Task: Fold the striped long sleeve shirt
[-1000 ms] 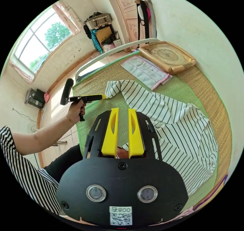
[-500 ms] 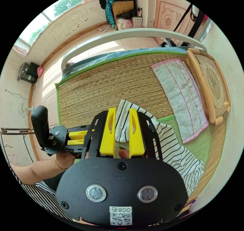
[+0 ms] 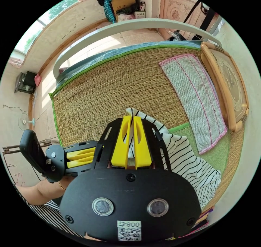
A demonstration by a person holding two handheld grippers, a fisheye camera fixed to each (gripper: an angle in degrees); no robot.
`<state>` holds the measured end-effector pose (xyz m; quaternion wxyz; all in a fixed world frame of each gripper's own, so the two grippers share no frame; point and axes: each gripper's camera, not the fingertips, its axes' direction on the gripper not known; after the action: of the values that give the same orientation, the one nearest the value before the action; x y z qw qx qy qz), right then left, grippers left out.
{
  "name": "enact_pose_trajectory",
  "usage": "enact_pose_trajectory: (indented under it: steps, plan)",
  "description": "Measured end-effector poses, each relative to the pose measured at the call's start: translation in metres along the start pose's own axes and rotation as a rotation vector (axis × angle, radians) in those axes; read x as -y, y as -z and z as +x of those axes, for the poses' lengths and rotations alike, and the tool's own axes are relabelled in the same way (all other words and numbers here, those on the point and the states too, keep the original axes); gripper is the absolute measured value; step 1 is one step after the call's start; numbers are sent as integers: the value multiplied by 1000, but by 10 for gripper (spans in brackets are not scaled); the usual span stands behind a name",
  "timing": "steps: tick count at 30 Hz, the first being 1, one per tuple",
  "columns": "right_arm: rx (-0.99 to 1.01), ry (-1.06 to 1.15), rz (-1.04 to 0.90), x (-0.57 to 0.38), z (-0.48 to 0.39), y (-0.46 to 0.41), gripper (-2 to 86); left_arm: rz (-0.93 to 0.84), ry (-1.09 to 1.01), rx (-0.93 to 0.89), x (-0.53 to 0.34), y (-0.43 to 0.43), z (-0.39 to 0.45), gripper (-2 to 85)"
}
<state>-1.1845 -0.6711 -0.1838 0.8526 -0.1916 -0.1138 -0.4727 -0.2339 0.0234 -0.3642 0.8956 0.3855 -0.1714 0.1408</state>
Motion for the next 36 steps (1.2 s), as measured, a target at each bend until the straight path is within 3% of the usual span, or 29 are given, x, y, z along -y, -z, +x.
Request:
enact_pose_trajectory:
  steps: [9, 21, 26, 36]
  plan:
    - [164, -72, 215, -97, 86, 45, 13, 116, -137, -55, 52, 49, 99, 2]
    - [310, -190, 661, -386, 208, 105, 10, 144, -571, -258, 142, 96, 382, 1]
    - [326, -307, 749, -542, 253, 60, 9, 15, -707, -339, 145, 59, 524, 1]
    - [511, -697, 798, -842, 338, -169, 9, -339, -865, -311, 104, -73, 739, 0]
